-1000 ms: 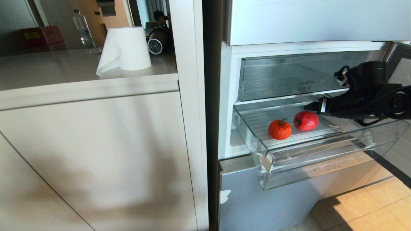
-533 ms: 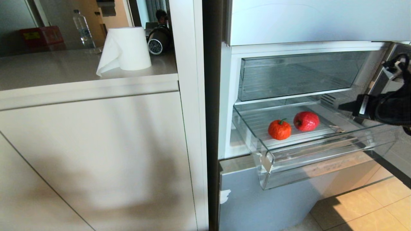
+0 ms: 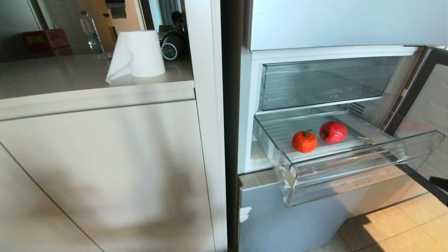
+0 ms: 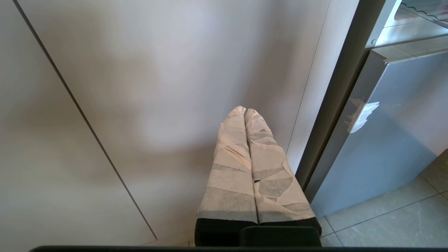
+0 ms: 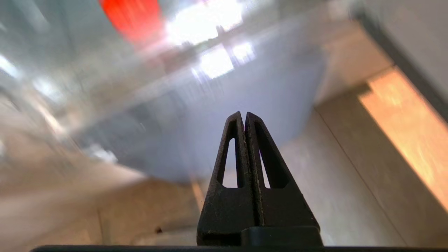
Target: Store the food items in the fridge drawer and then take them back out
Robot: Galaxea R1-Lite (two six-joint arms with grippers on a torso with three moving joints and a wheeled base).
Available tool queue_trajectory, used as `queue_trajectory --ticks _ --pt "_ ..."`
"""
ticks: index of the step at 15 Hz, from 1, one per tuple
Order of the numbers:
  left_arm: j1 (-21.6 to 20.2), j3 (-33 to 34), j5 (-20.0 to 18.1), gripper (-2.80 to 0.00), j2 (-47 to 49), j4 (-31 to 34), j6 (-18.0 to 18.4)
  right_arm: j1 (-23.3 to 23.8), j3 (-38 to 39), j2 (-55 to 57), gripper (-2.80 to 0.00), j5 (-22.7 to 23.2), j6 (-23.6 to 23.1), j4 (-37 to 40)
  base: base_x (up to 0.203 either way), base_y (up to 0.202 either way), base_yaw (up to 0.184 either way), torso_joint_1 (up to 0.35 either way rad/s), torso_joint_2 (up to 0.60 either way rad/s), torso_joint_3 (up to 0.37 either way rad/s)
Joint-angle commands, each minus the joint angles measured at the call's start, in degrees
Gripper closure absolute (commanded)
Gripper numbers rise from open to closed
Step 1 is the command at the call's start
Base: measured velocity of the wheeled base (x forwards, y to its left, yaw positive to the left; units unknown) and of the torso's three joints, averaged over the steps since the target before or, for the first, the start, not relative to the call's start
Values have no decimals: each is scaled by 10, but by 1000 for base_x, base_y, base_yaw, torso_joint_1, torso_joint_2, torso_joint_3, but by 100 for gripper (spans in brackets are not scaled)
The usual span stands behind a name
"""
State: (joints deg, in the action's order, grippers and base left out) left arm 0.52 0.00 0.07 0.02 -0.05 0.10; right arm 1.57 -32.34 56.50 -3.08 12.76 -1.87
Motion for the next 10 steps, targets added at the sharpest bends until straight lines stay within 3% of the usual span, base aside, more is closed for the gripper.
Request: queue_trajectory --ticks 1,6,10 --pt "0 0 0 0 1 0 0 -8 58 -50 0 -10 1 0 0 0 0 0 0 0" --pt "0 0 0 0 0 0 0 -10 86 37 0 -6 0 -14 0 0 0 0 0 0" --pt "0 0 0 0 0 0 0 -10 58 204 0 5 0 -143 0 0 0 0 0 0"
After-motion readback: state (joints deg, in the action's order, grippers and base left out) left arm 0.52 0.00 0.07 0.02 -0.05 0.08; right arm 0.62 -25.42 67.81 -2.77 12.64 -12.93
